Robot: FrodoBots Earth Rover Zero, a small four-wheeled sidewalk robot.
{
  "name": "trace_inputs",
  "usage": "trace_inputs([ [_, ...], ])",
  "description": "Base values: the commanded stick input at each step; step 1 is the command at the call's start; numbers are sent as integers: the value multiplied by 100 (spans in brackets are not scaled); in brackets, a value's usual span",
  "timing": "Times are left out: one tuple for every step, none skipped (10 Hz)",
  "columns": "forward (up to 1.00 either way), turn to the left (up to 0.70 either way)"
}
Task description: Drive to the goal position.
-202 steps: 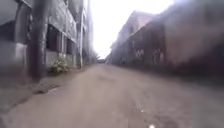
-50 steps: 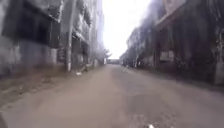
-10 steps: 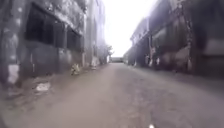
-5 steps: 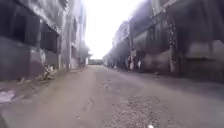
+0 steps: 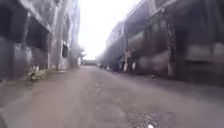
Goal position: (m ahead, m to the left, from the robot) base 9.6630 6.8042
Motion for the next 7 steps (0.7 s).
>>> trace_inputs([
  [70,0],
  [70,19],
  [70,35],
  [70,35],
  [70,1],
  [70,0],
  [70,0],
])
